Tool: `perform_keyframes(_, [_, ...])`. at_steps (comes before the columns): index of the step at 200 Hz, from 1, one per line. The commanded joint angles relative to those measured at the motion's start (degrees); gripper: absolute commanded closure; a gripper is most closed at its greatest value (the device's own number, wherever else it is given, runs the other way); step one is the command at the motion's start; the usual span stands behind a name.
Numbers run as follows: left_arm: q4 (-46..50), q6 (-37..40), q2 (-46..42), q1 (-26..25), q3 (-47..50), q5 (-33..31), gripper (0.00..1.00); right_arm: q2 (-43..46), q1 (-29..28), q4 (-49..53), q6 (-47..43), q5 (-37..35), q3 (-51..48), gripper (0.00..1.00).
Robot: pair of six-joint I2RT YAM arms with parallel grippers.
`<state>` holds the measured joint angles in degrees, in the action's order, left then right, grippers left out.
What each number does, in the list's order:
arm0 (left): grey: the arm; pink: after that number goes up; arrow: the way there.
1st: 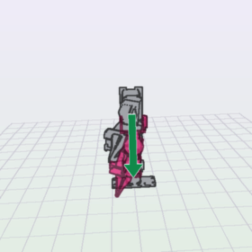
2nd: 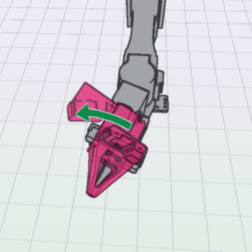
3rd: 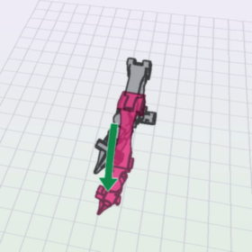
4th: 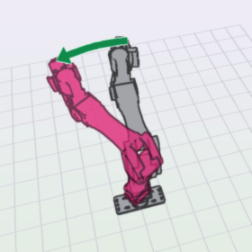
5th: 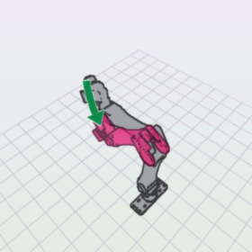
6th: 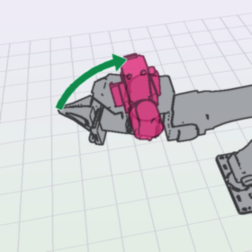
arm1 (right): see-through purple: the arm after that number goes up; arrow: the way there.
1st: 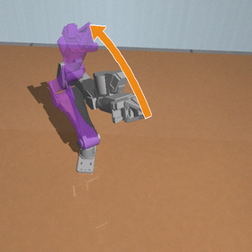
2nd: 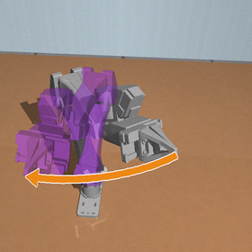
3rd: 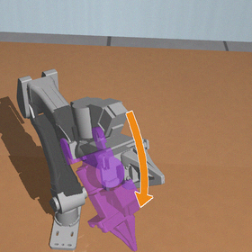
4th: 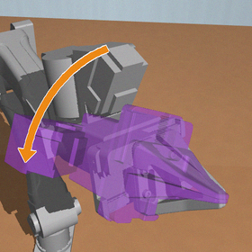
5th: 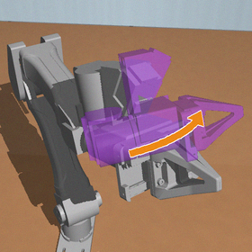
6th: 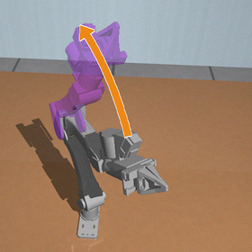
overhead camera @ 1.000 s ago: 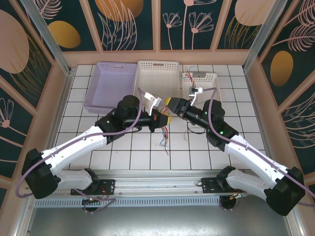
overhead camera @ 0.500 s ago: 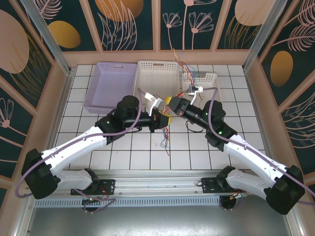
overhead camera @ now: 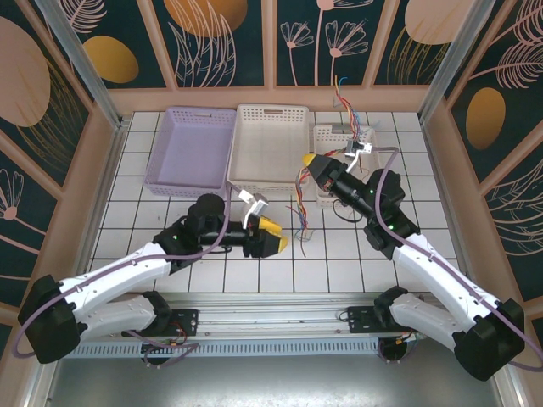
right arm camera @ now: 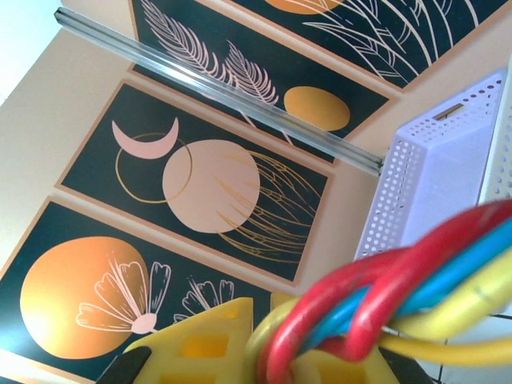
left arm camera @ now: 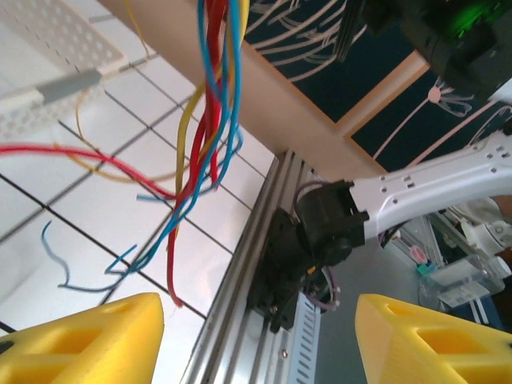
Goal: Untangle the cables
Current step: Pass the cables.
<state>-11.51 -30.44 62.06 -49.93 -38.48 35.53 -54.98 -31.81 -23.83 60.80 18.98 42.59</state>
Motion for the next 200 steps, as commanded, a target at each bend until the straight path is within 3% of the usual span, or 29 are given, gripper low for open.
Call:
perform_keyframes(1, [-8.3, -2.5, 1.8, -1.3, 0.7, 1.0, 0.34, 1.0, -0.6, -3.5, 1.8, 1.2, 1.0, 1.0])
perform_keyframes(56, [-12.6, -2.4, 8.7, -2.8, -3.1, -1.1, 0.28, 0.8, -4.6, -4.1, 2.2, 0.1, 1.2, 1.0])
perform_keyframes(99, [-15.0, -2.6, 11.5, -3.2, -4.1, -2.1, 0.3, 1.1, -5.5, -4.3, 2.3, -0.6, 0.0, 1.0])
perform_keyframes(145, [-16.2, -2.6, 11.9, -3.5, -3.9, -2.4, 0.69, 1.4, -5.5, -5.2, 2.8, -0.4, -1.1, 1.0])
perform_keyframes(171, [-18.1, -3.4, 11.8, -3.5, -2.9, -2.7, 0.67, 1.8, -5.6, -5.2, 2.8, -0.6, -1.6, 1.0])
perform_keyframes(200, [-20.1, -4.1, 12.0, -3.5, -2.3, -2.9, 0.46, 1.9, -5.7, -6.0, 3.5, -0.5, -2.3, 1.0])
